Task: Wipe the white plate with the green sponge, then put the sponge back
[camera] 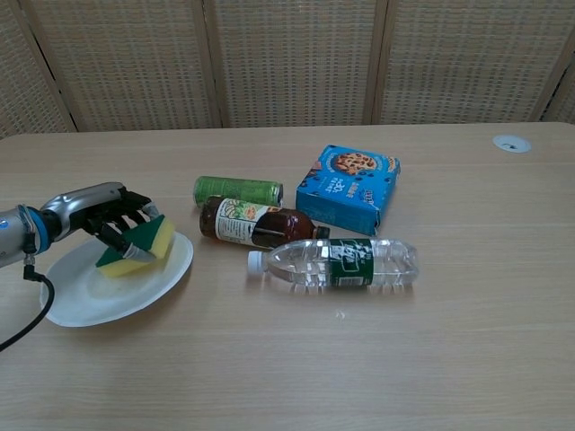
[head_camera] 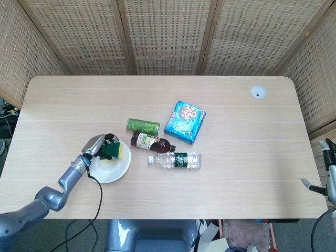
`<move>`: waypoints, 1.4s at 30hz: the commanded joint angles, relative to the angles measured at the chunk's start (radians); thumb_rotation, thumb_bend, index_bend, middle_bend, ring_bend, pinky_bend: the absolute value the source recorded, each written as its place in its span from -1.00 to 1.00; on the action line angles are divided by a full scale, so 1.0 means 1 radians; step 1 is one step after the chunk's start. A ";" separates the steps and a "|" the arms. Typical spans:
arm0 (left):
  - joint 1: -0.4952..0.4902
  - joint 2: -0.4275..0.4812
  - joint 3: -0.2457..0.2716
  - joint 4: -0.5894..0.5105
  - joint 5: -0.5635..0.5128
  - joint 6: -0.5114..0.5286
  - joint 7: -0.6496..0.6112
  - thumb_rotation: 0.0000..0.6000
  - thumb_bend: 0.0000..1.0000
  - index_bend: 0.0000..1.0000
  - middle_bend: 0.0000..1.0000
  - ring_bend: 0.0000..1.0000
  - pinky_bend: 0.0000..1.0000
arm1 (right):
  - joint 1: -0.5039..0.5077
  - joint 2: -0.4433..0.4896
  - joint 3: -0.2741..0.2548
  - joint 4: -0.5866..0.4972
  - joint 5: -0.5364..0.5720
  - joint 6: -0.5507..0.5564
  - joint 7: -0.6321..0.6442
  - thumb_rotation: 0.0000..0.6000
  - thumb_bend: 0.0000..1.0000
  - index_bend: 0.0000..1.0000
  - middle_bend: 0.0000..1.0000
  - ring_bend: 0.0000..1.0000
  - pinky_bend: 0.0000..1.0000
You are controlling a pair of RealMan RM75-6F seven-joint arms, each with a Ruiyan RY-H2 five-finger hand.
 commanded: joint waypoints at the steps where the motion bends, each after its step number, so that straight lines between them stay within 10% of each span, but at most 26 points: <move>1: 0.008 0.011 0.004 0.009 0.006 0.010 -0.018 1.00 -0.93 0.02 -0.35 -0.38 -0.28 | 0.000 0.001 0.000 -0.002 -0.003 0.002 0.000 1.00 -1.00 -1.00 -1.00 -1.00 -1.00; 27: 0.002 0.128 -0.030 -0.179 0.030 0.140 0.024 1.00 -0.92 0.02 -0.35 -0.38 -0.28 | -0.002 0.003 0.000 -0.003 -0.003 0.004 0.006 1.00 -1.00 -1.00 -1.00 -1.00 -1.00; 42: 0.017 0.115 -0.034 0.120 -0.079 -0.057 0.149 1.00 -0.92 0.00 -0.36 -0.38 -0.29 | 0.000 0.000 -0.002 -0.011 -0.006 0.003 -0.010 1.00 -1.00 -1.00 -1.00 -1.00 -1.00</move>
